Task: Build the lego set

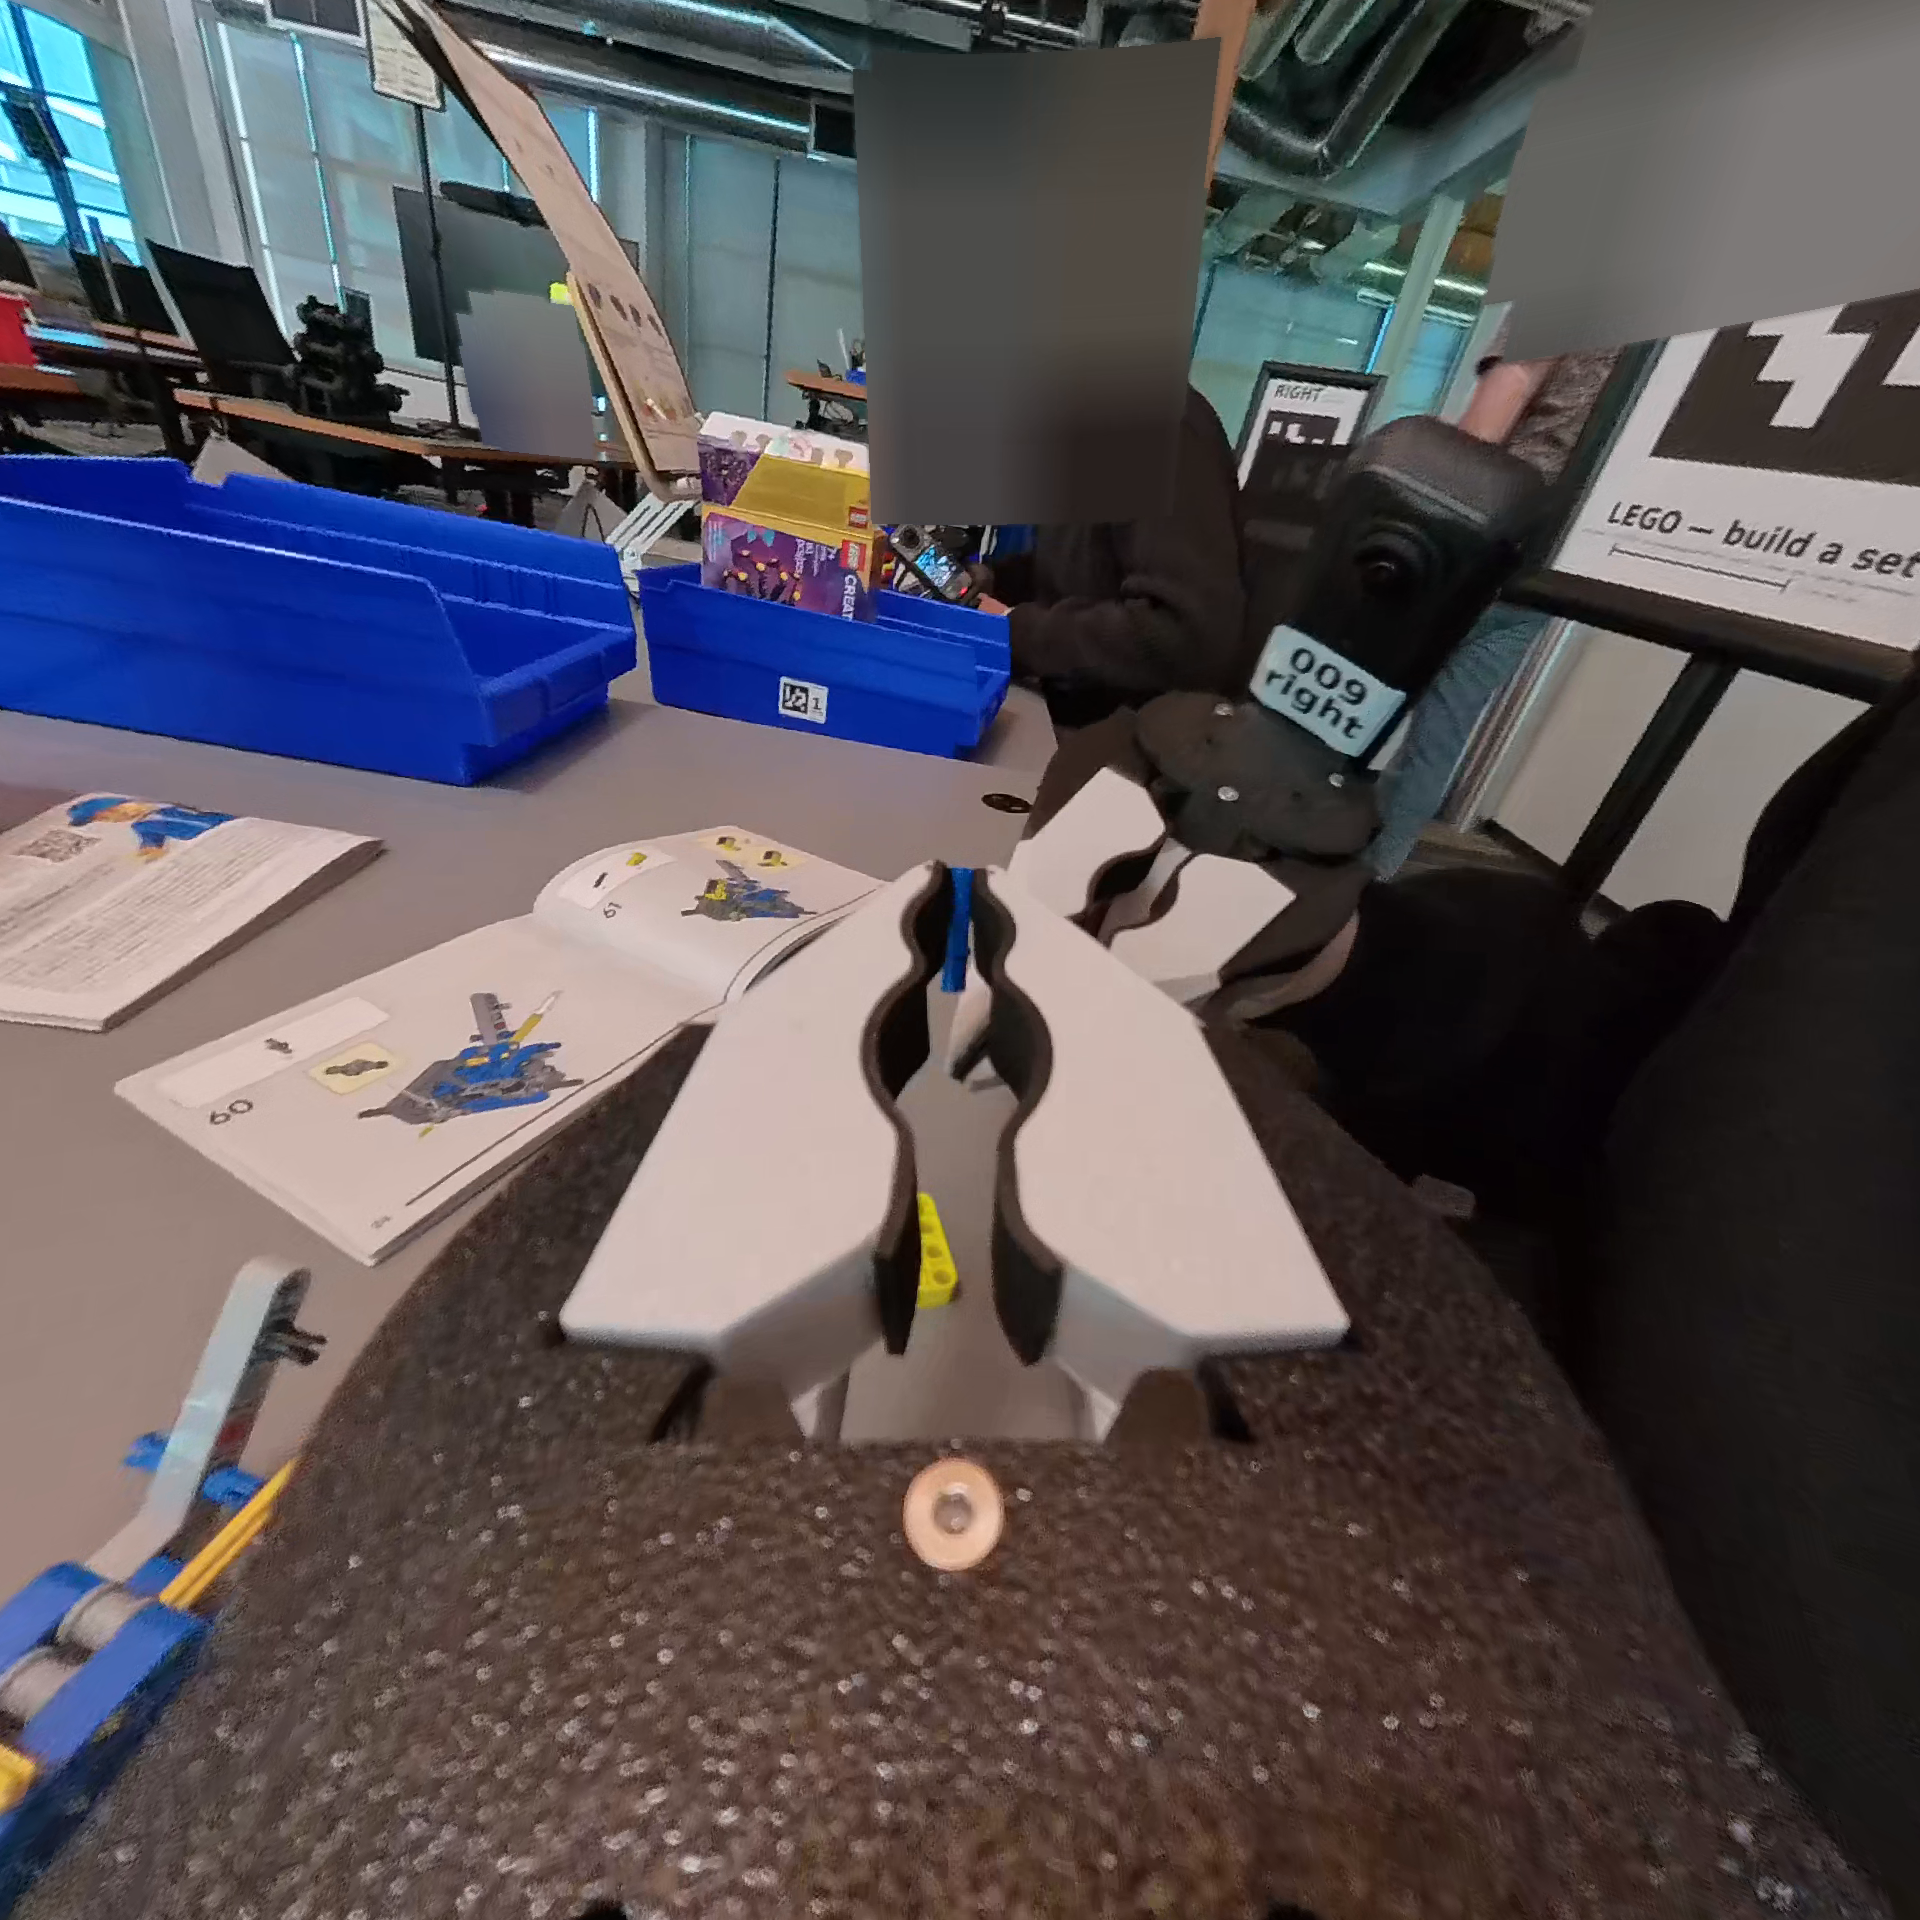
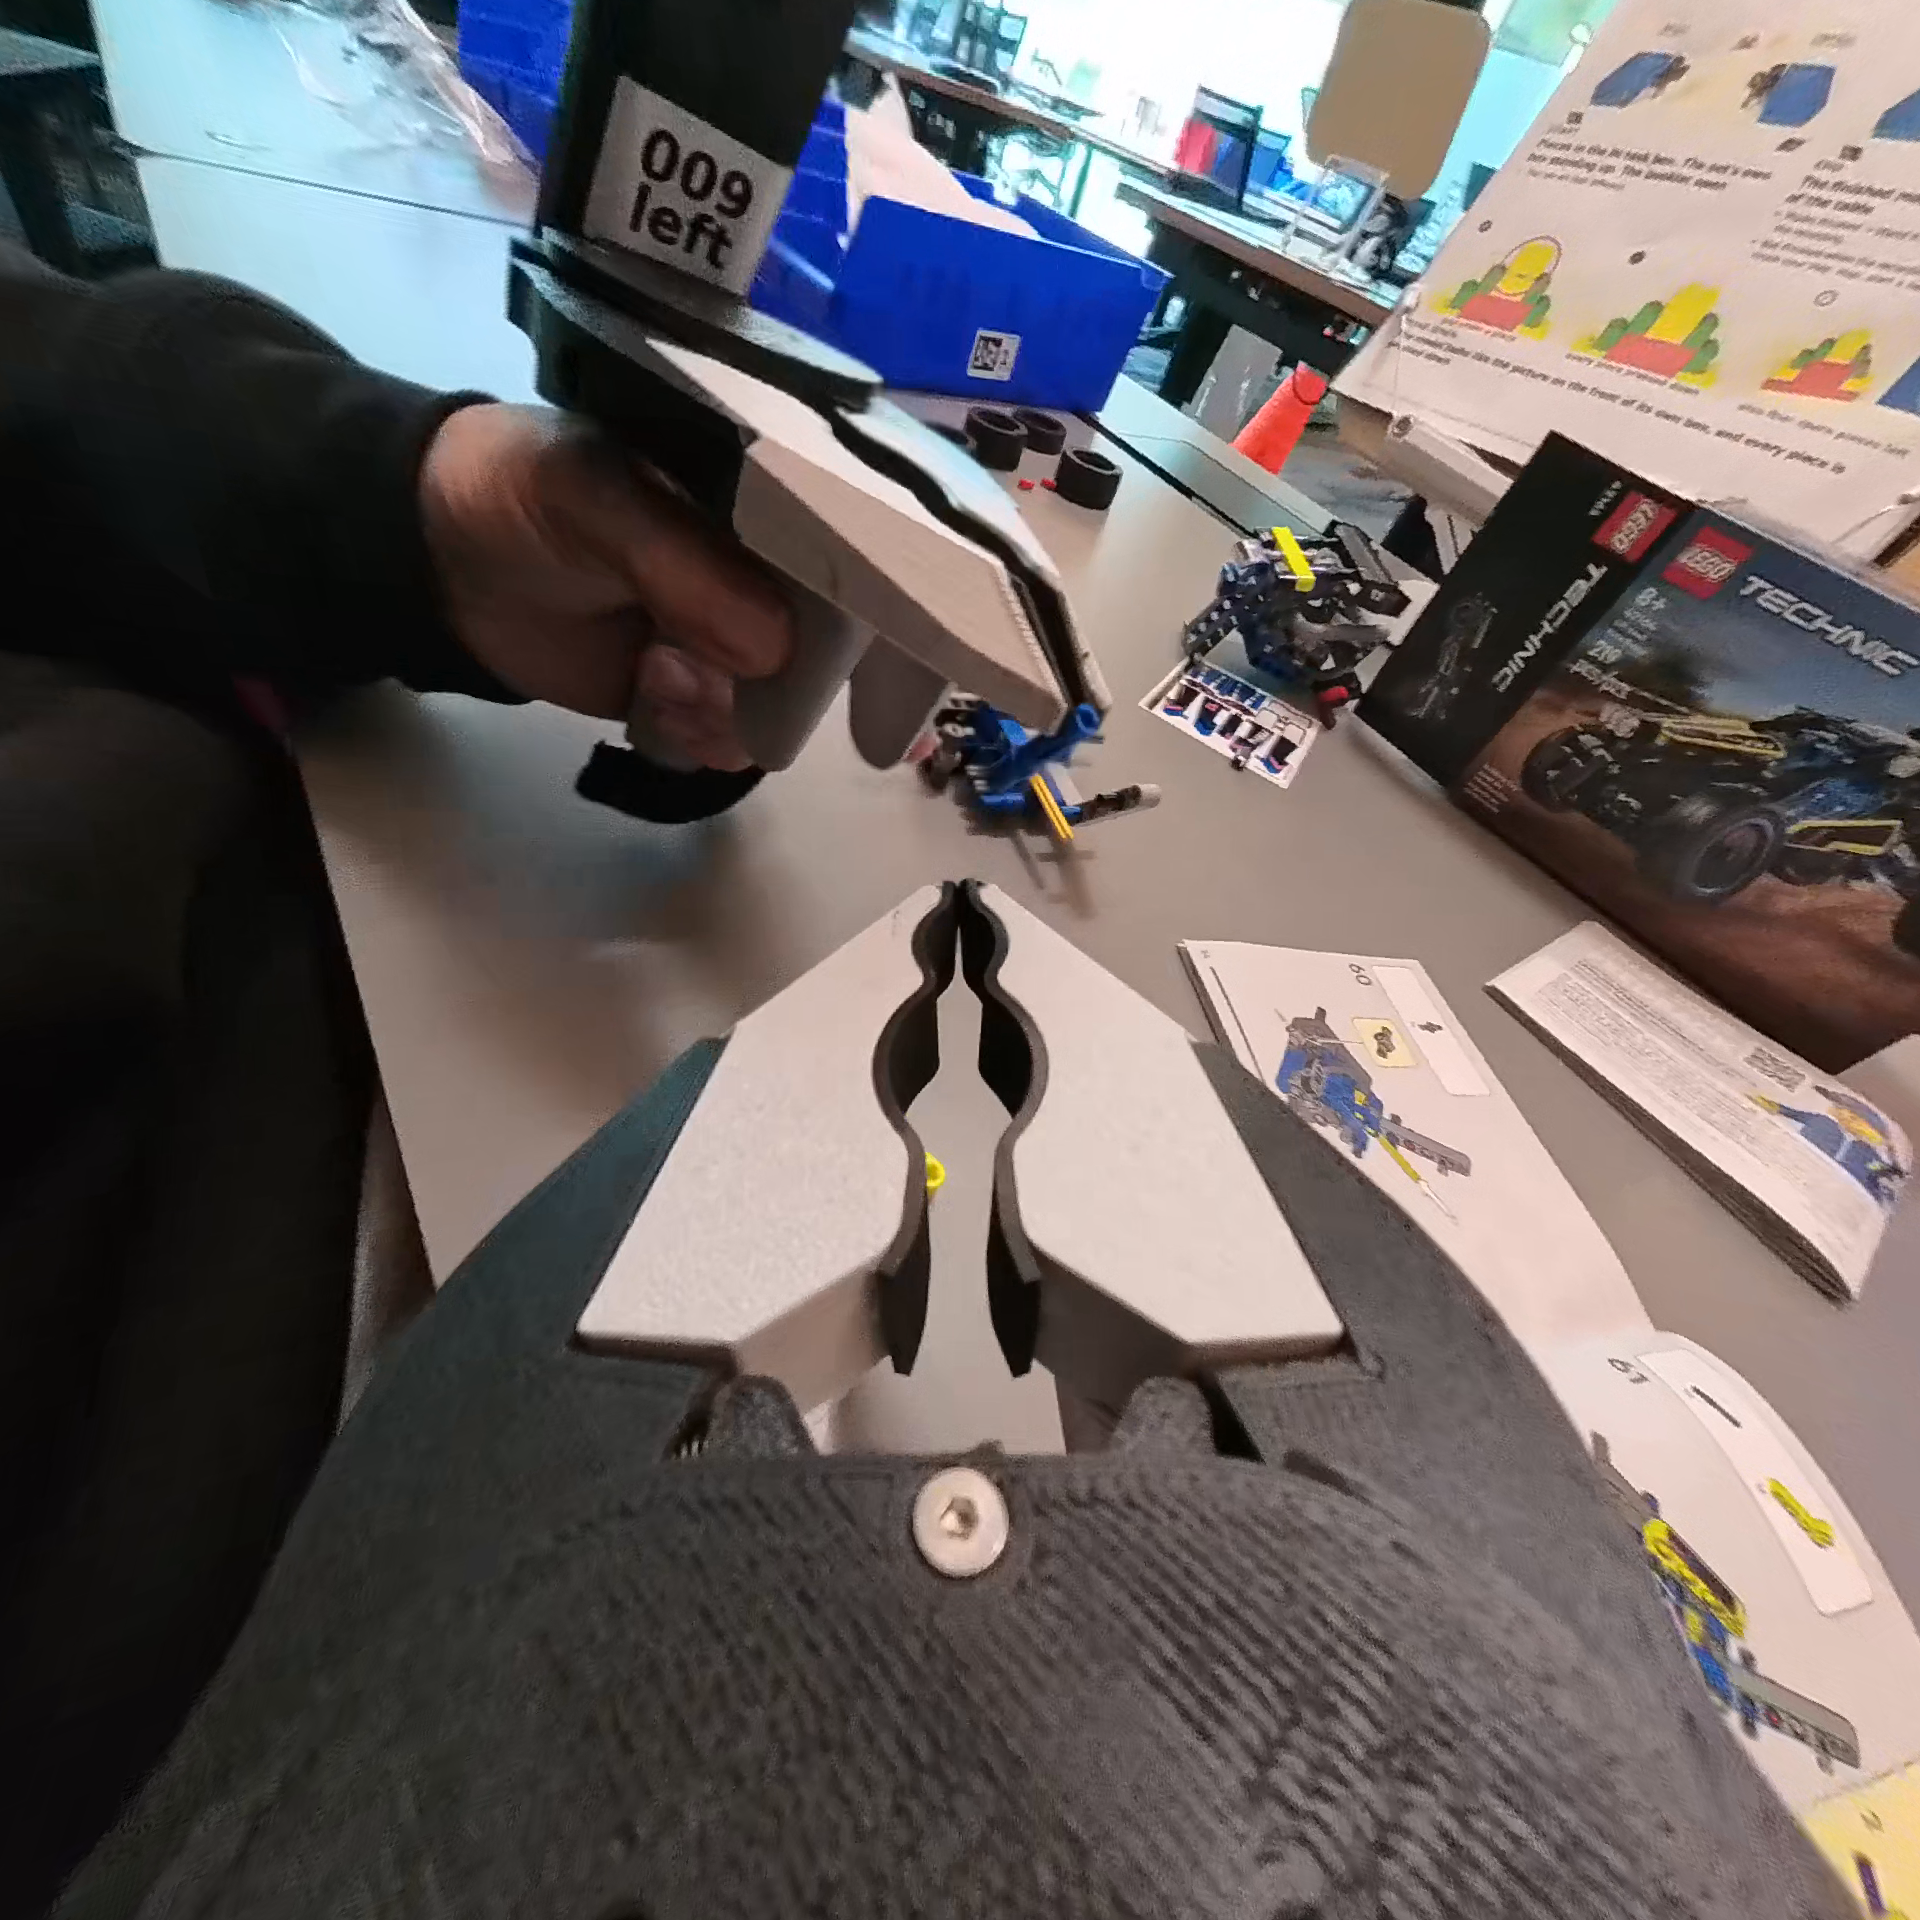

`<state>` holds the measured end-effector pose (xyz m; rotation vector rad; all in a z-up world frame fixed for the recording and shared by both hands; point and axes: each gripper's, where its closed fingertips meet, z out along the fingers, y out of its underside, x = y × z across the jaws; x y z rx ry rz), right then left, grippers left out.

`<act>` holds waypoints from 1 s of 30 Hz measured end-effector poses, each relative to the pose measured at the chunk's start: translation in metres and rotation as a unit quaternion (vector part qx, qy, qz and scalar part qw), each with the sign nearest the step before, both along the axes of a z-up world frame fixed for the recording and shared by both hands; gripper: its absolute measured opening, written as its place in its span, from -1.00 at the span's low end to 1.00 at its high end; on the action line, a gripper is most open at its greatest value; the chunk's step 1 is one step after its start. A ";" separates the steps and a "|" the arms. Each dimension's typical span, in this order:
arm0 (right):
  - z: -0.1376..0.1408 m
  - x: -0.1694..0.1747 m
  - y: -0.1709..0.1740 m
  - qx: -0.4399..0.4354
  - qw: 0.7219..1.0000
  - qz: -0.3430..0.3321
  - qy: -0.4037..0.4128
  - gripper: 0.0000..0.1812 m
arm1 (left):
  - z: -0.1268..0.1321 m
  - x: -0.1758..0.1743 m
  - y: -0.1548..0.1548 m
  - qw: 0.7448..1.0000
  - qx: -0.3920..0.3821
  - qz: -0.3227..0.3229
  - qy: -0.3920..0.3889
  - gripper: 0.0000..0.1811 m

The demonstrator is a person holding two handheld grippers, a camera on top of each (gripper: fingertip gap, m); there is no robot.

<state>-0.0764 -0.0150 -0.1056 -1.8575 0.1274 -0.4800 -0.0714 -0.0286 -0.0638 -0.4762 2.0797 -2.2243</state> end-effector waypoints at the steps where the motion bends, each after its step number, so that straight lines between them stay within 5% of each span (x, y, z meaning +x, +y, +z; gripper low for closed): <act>1: 0.000 -0.003 0.001 0.005 1.000 0.010 0.006 -1.00 | 0.001 -0.001 0.000 1.000 -0.002 -0.003 0.000 -0.99; 16: 0.019 -0.002 0.014 0.100 0.993 -0.001 0.067 -0.84 | 0.014 0.000 -0.001 0.987 -0.125 -0.031 0.098 -1.00; 23: 0.029 0.002 0.007 0.144 0.986 -0.007 0.088 -0.99 | 0.014 -0.003 -0.003 0.990 -0.111 -0.039 0.074 -1.00; 30: 0.012 0.004 0.006 0.059 0.997 -0.020 0.041 -1.00 | 0.000 -0.002 0.002 1.000 -0.015 -0.017 0.004 -0.99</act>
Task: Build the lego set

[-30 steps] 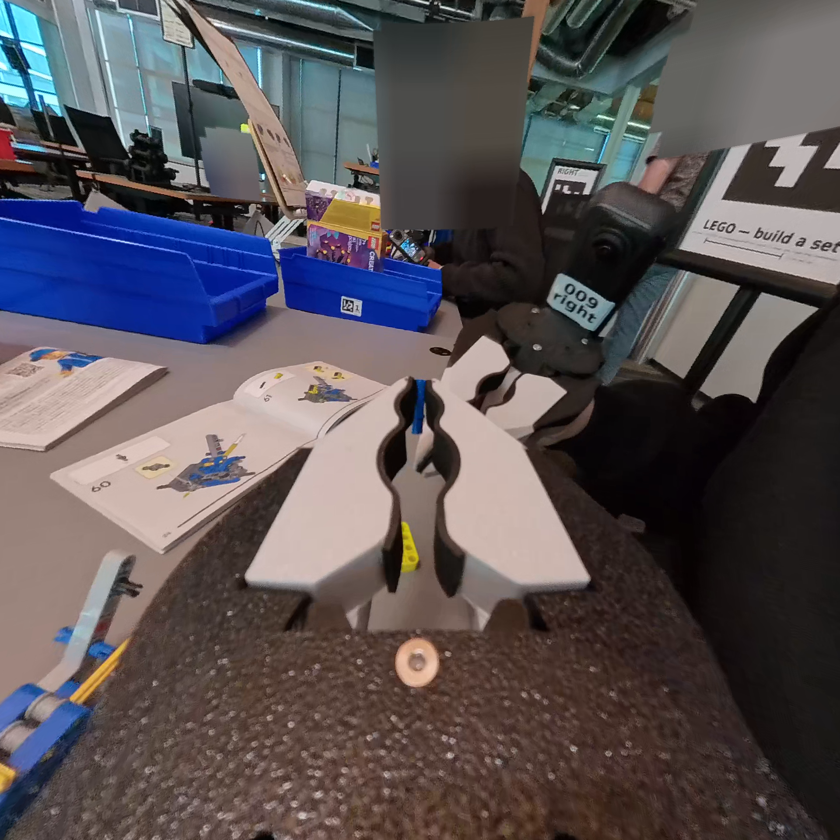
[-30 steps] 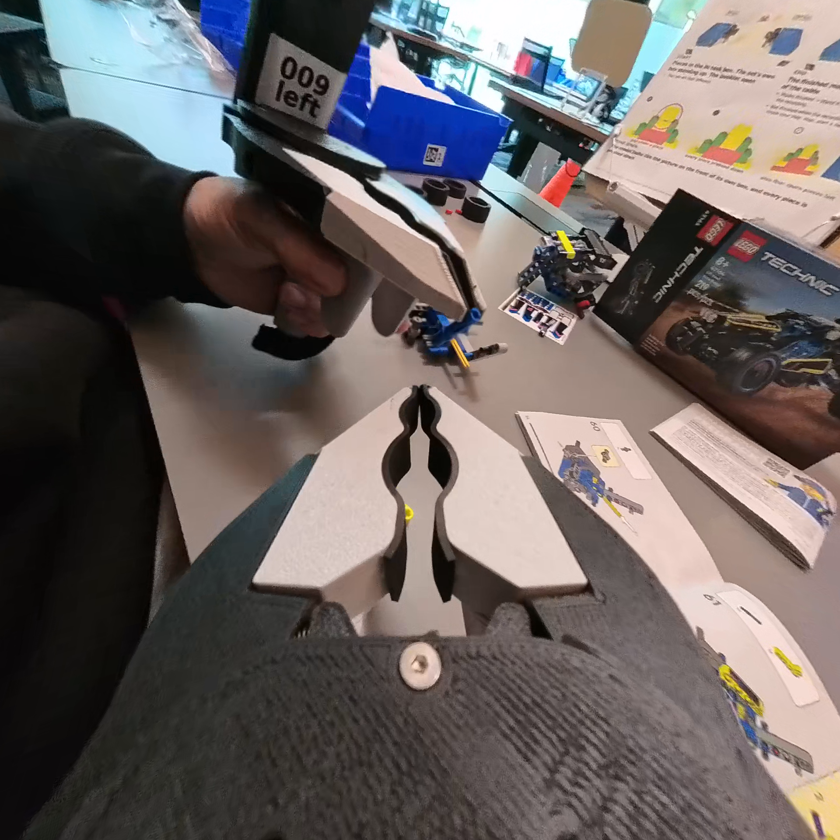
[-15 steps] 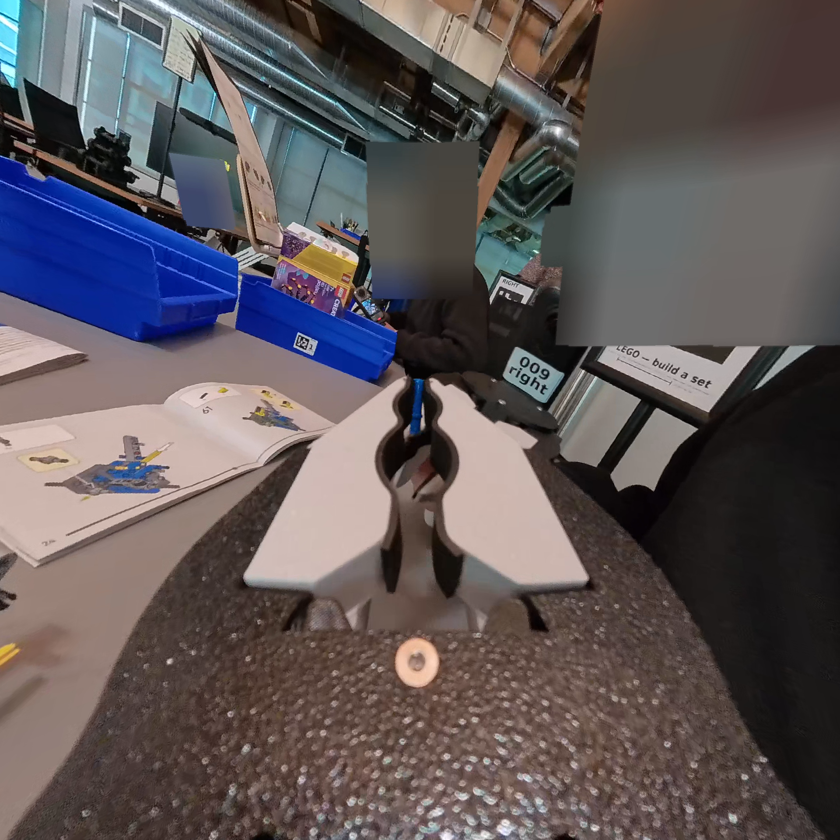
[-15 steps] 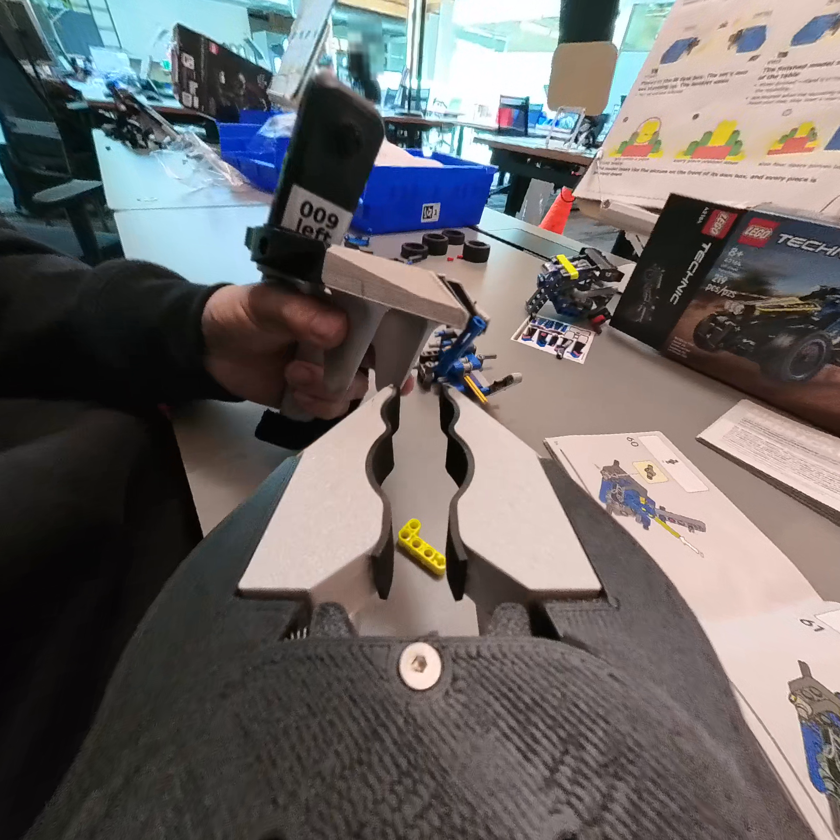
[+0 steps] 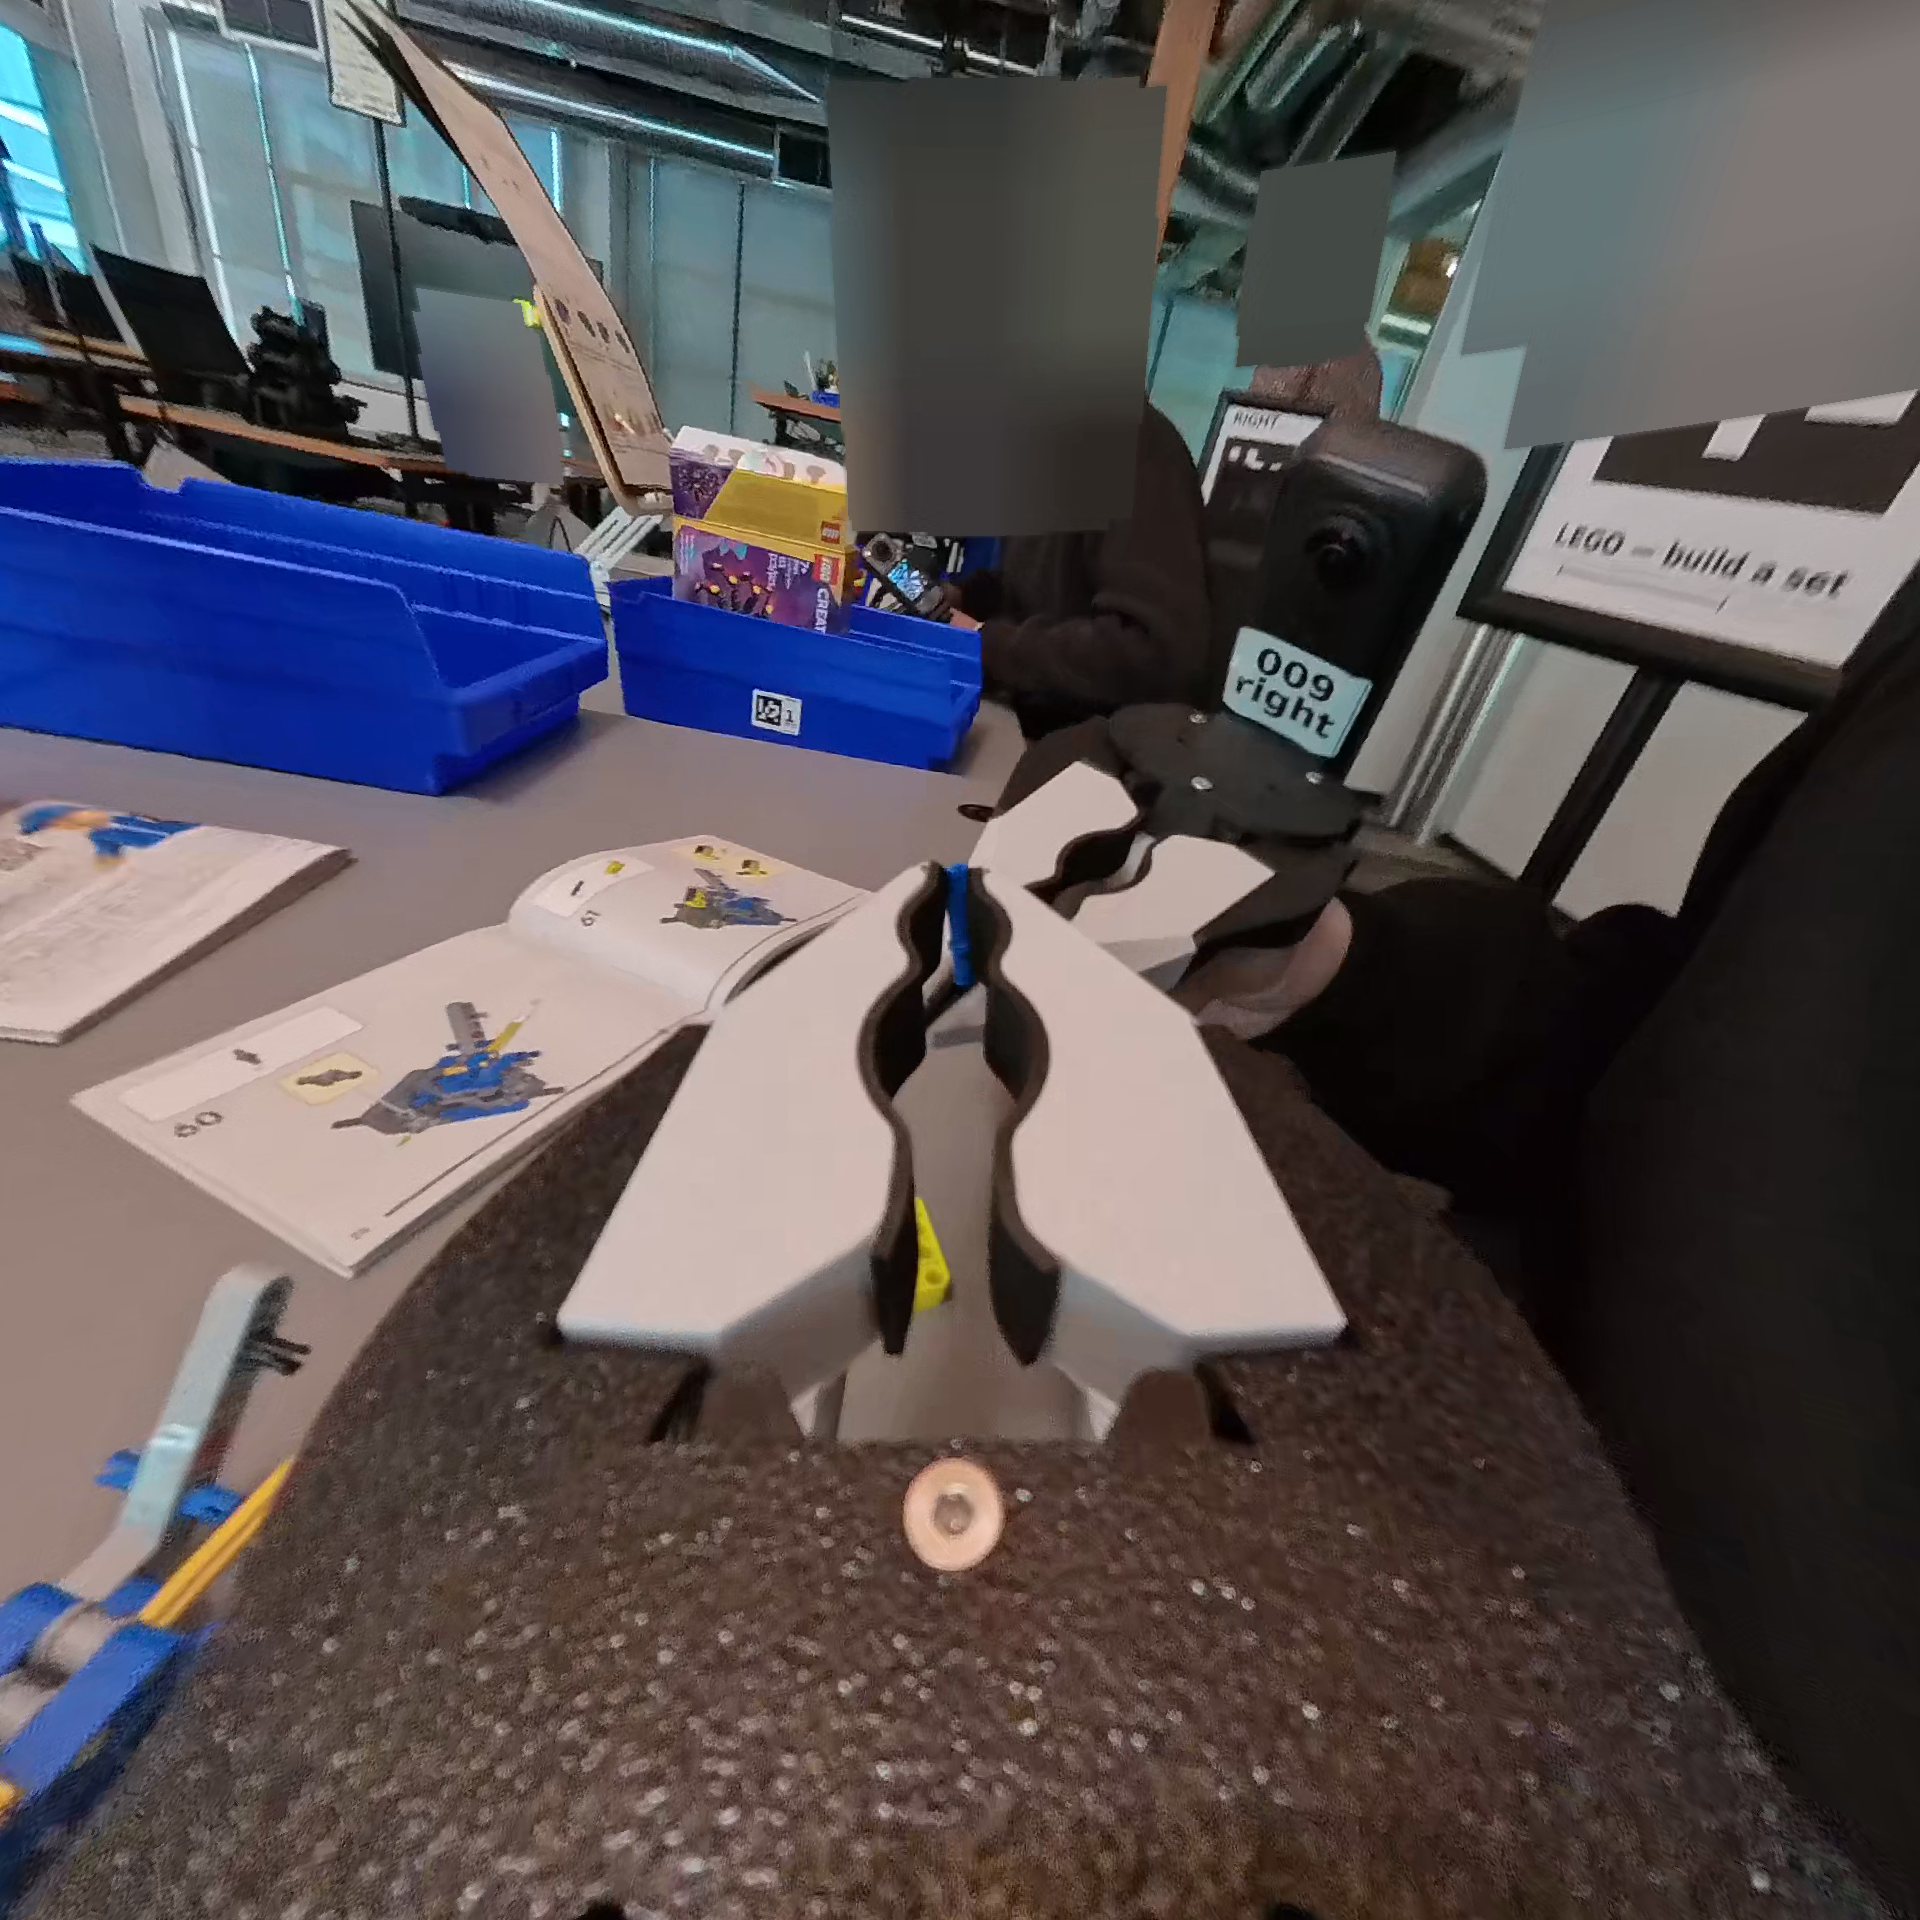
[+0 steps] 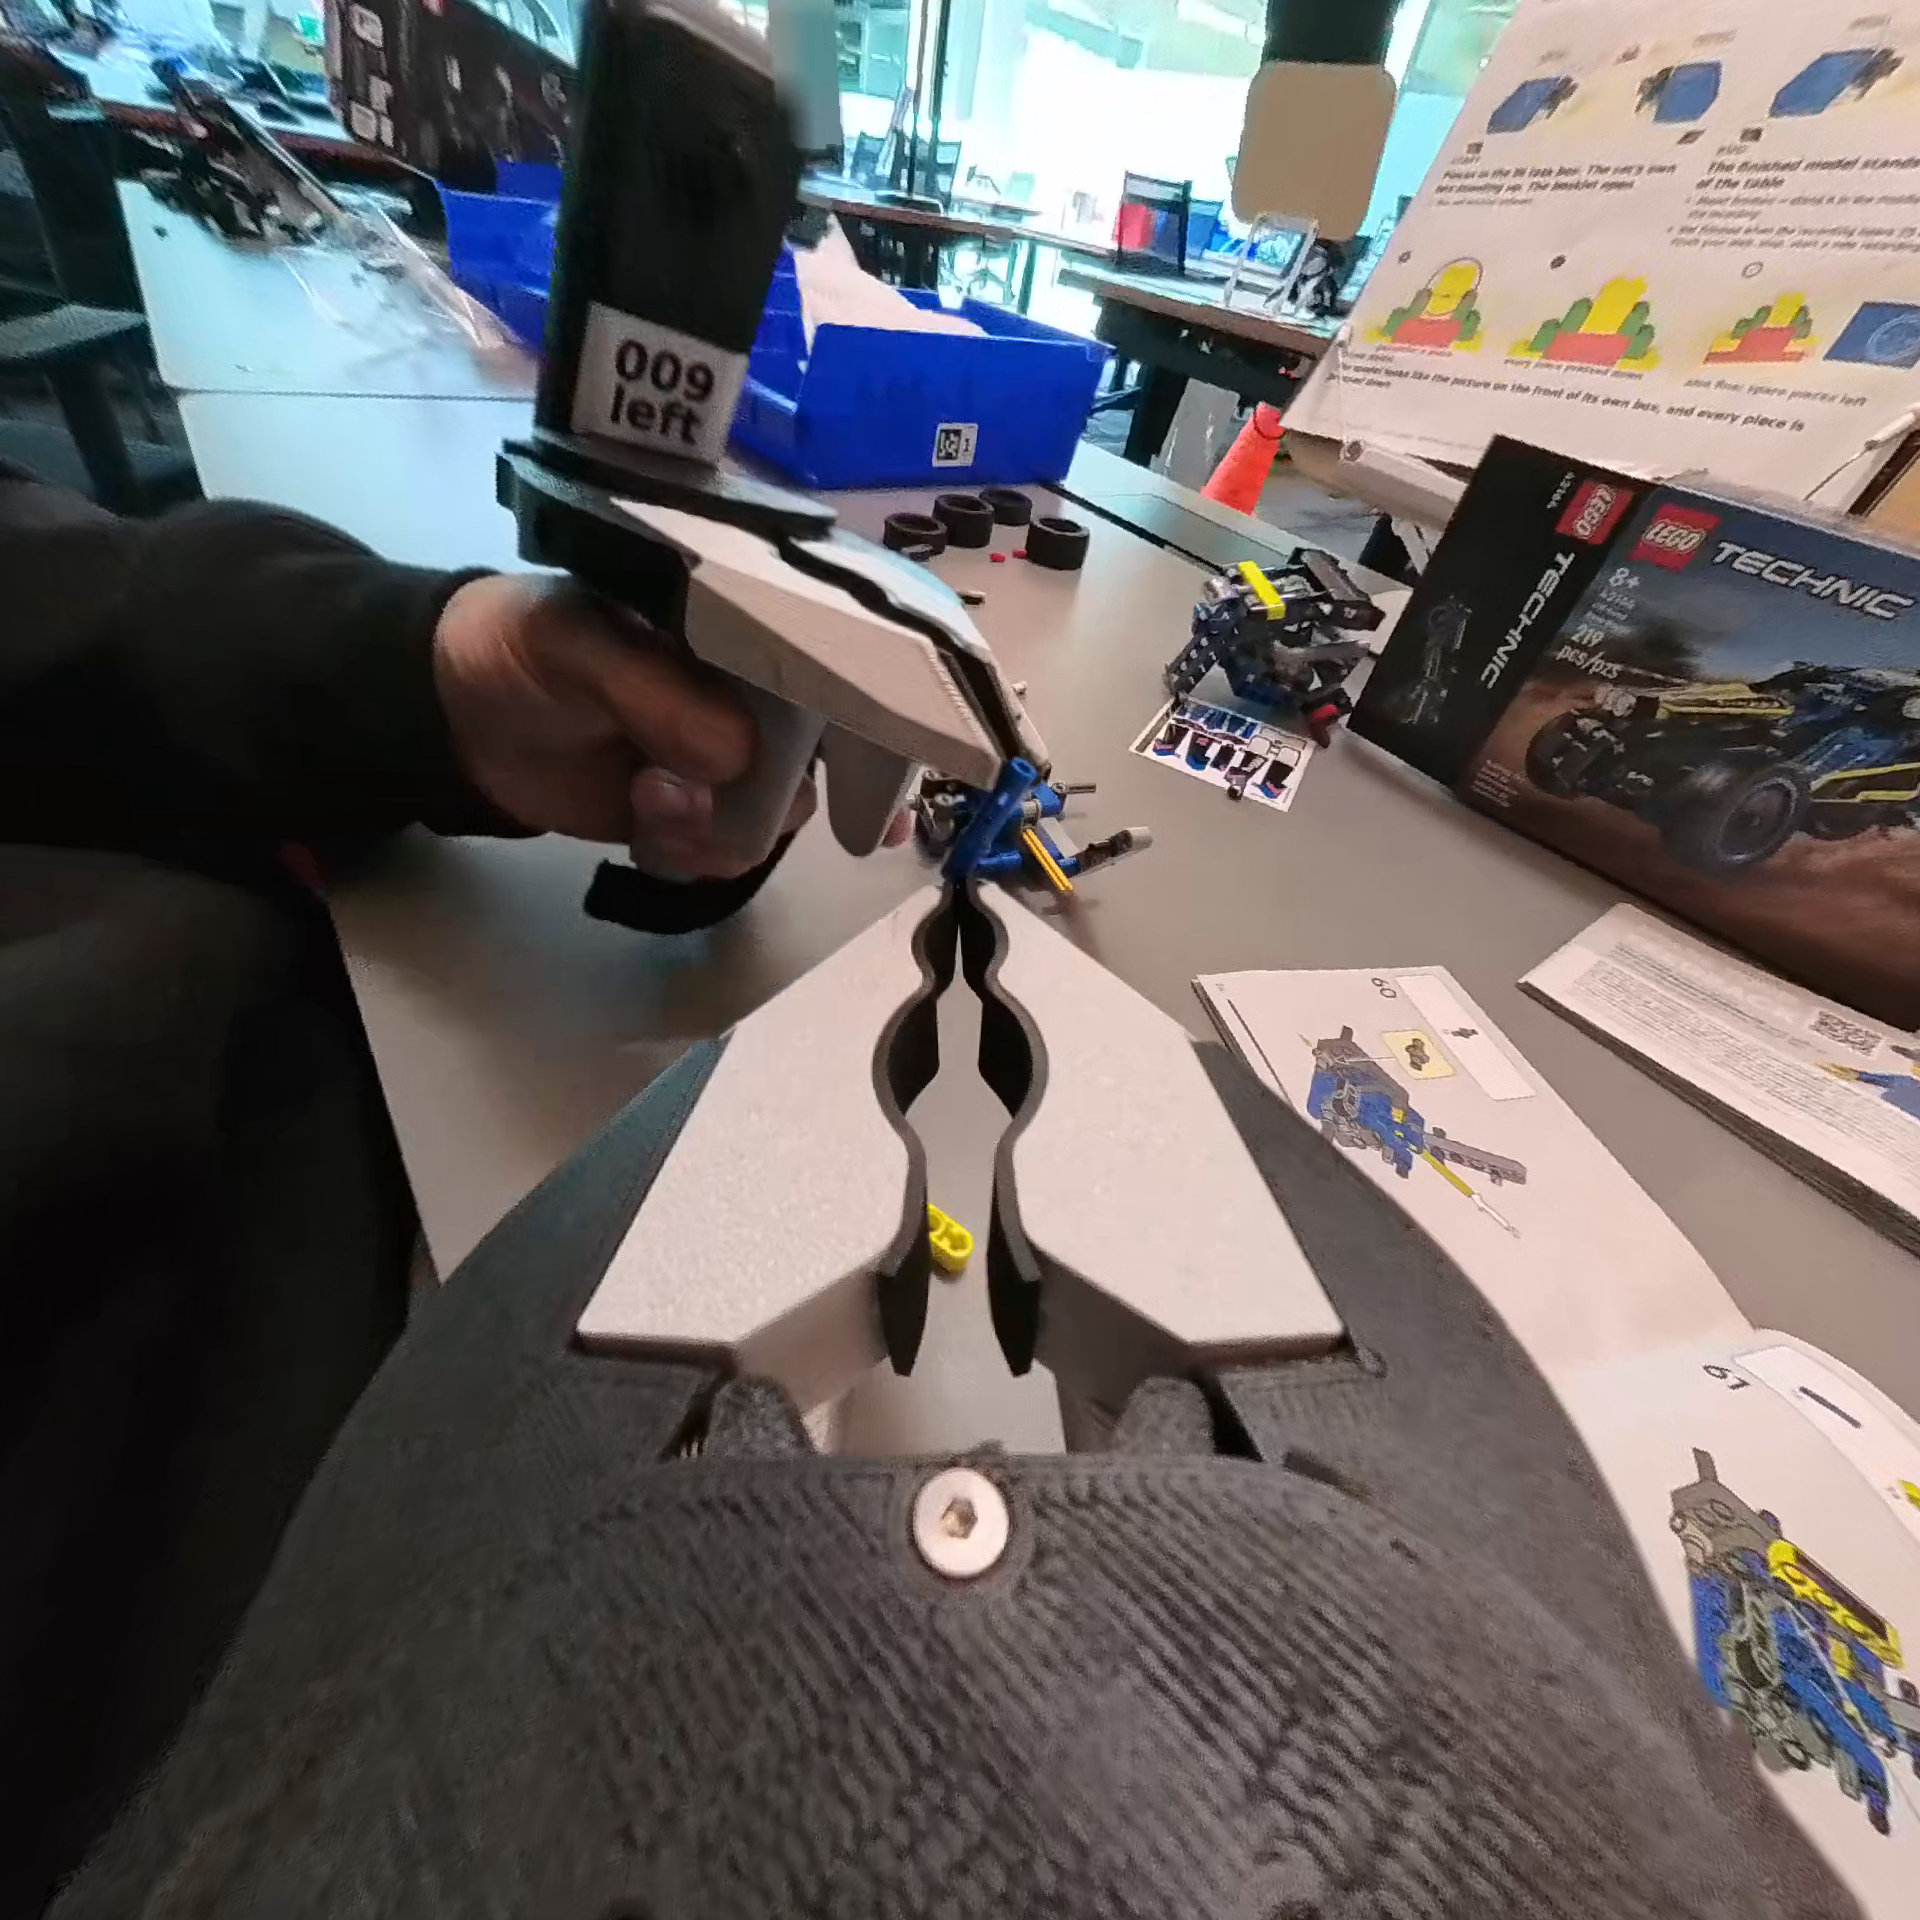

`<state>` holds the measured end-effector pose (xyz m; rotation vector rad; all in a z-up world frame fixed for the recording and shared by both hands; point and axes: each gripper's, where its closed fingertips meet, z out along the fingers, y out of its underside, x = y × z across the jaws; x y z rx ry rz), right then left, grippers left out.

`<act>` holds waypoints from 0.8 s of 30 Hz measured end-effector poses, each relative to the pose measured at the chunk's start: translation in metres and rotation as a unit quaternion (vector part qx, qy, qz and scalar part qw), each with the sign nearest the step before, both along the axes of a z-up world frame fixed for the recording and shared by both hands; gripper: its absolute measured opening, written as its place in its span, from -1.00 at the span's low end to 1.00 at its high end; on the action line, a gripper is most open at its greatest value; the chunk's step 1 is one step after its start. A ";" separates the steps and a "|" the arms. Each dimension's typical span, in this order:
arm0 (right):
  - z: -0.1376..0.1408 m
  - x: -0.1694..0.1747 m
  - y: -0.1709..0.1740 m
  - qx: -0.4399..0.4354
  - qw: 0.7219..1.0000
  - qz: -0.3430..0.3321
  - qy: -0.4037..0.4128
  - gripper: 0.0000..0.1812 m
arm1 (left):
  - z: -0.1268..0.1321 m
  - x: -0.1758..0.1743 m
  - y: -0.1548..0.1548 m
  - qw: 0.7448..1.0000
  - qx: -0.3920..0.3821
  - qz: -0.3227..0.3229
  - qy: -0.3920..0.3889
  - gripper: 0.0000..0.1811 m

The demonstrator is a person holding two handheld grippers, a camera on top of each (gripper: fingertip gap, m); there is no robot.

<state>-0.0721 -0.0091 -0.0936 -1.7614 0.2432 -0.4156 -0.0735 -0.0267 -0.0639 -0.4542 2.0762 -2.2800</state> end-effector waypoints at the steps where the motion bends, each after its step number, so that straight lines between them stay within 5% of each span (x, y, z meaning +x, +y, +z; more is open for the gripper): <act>1: 0.000 0.001 0.000 0.000 1.000 -0.005 -0.003 -1.00 | 0.000 0.000 0.000 1.000 0.007 0.003 -0.013 -1.00; 7: 0.006 -0.002 0.004 0.062 0.996 0.015 0.059 -0.78 | 0.000 0.002 0.001 1.000 0.005 0.010 -0.022 -0.99; 10: 0.012 0.001 0.001 0.081 0.995 0.002 0.056 -0.95 | -0.002 0.001 0.000 1.000 0.003 0.009 -0.022 -1.00; 24: -0.005 0.003 0.001 -0.010 1.000 -0.008 0.012 -0.96 | -0.024 0.000 0.001 0.988 0.138 0.003 -0.067 -0.98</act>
